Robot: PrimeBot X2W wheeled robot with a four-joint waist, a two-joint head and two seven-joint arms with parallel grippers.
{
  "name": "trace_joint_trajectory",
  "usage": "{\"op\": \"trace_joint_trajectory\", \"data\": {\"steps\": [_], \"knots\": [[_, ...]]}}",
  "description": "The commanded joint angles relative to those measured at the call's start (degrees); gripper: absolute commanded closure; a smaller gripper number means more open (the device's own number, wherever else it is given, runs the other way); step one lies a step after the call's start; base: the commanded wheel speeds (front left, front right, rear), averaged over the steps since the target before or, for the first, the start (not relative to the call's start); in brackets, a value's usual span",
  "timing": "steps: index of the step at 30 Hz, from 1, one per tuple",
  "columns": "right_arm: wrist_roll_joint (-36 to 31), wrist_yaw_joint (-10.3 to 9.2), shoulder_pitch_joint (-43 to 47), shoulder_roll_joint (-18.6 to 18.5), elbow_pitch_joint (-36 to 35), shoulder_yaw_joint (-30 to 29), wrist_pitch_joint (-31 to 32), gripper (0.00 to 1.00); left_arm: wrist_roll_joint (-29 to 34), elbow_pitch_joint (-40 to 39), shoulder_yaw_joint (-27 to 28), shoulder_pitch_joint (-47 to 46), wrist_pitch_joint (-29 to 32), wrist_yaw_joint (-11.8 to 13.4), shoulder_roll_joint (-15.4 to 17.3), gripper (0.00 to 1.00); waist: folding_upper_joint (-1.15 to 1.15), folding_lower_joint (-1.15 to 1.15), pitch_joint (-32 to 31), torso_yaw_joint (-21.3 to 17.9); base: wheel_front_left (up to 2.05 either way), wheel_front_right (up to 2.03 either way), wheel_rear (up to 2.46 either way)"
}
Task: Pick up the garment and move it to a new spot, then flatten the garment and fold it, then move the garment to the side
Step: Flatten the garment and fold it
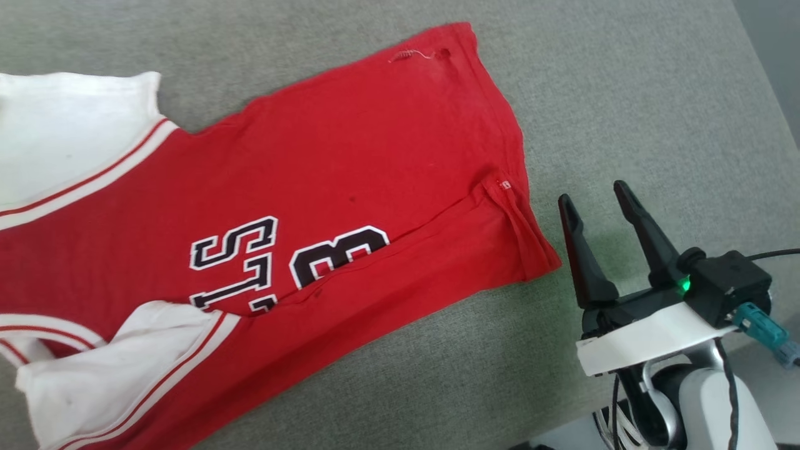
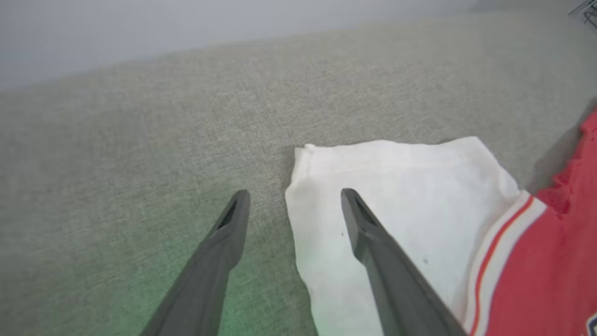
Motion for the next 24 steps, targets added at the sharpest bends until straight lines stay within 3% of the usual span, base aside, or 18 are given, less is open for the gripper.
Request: {"op": "trace_joint_trajectory", "data": {"steps": [1,5,10,11,12,14,20,24], "knots": [[0.62,-0.11,0.48,0.13,0.34,0.45,-0.71,0.00,-0.30,0.35,-0.96,-2.05,2.80,0.13,0.21,0.00,0.00,0.00,1.15,-0.97,0.00,0.00,0.00],[0.76,-0.11,0.06,0.13,0.60,1.24,-0.90,0.00,-1.85,0.27,-2.80,-4.66,8.68,0.13,0.33,0.00,0.00,0.00,2.00,-1.29,0.00,0.00,0.00],[0.34,-0.11,-1.15,0.13,0.44,1.79,0.10,0.00,-1.77,-1.04,-4.87,-6.39,11.74,0.13,0.46,0.00,0.00,0.00,2.73,-1.15,0.00,0.00,0.00],[0.24,-0.11,-1.56,0.13,0.25,1.85,0.37,0.00,-2.04,-1.54,-5.26,-6.79,12.14,0.13,0.38,0.44,0.00,0.00,2.92,-1.00,0.00,0.00,0.00],[0.28,-0.11,-2.01,0.13,0.13,1.93,0.72,0.00,-2.16,-1.86,-5.58,-7.25,12.34,0.13,0.38,0.59,0.00,0.00,3.12,-0.84,0.00,0.00,0.00],[-0.31,-0.11,-3.07,0.13,-0.07,2.29,1.64,0.00,-2.39,-2.54,-6.23,-7.86,12.54,0.13,0.23,1.00,0.00,0.00,3.48,-0.49,0.00,0.00,0.00],[-0.76,-0.11,-7.98,0.12,-0.01,3.34,7.31,0.00,-1.58,-4.21,-8.11,-10.01,11.08,0.13,-0.02,1.00,0.00,0.00,4.62,0.70,0.00,0.00,0.00],[0.42,-0.11,-16.91,0.12,4.97,3.13,19.46,0.00,-1.46,-5.44,-9.81,-11.78,9.50,0.13,-0.49,1.00,0.00,0.00,5.25,1.79,0.00,0.00,0.00]]}}
